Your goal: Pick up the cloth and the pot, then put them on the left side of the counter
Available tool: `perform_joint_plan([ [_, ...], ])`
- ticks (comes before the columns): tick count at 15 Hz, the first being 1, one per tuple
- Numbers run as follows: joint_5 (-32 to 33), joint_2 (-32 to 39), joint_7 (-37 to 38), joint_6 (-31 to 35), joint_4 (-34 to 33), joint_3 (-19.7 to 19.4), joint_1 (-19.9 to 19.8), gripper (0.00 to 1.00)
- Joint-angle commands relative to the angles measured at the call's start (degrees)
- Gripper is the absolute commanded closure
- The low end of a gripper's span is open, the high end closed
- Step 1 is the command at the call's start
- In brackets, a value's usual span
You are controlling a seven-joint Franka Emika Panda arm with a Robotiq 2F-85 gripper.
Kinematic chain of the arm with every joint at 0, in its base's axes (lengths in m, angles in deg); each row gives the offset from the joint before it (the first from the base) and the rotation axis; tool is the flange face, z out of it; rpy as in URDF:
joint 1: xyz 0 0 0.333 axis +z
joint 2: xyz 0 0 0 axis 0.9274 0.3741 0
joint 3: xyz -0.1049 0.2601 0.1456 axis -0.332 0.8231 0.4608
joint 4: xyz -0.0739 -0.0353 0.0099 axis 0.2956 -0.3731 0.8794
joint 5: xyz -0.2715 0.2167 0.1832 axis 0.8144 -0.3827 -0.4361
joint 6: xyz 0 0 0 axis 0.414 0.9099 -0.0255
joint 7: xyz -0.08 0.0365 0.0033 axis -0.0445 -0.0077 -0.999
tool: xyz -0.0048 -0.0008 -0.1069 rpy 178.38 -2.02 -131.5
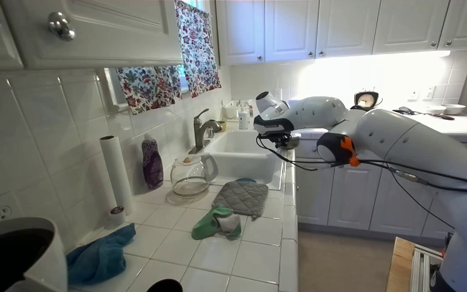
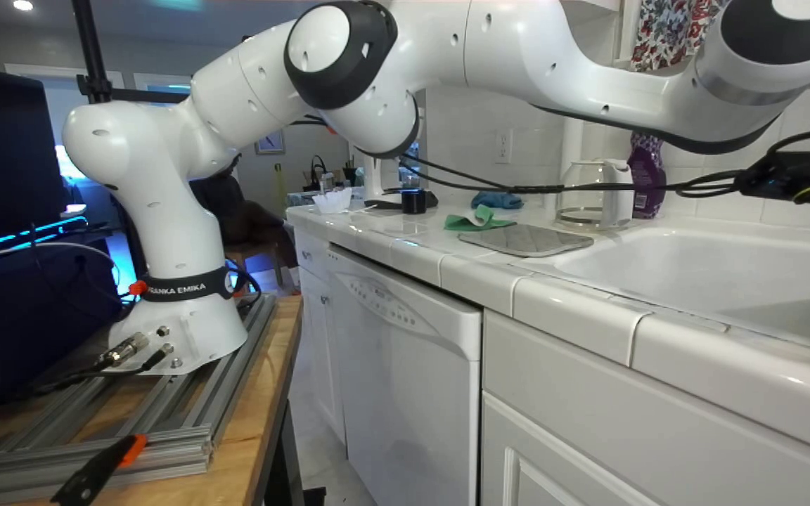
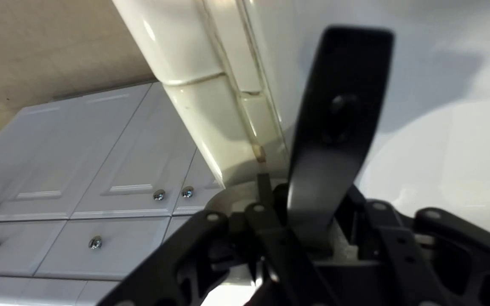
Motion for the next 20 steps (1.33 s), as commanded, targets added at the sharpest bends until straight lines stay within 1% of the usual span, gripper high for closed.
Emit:
perform_joint_plan([
  [1, -0.2, -2.0, -0.6, 2.2, -0.6, 0.3, 0.4, 0.86],
  [7, 0.5, -4.1, -3.3, 3.1, 0.2, 0.2, 2.6, 0.86],
  [12, 1.7, -4.0, -2.7, 4.6, 0.2, -1.3, 4.3, 0.86],
  [17, 4.7, -5.3, -4.4, 8.6, 2.2, -3.6, 7.9, 0.86],
  [20, 4.9, -7.4, -6.0, 10.3, 4.5, -3.5, 10.2, 0.86],
])
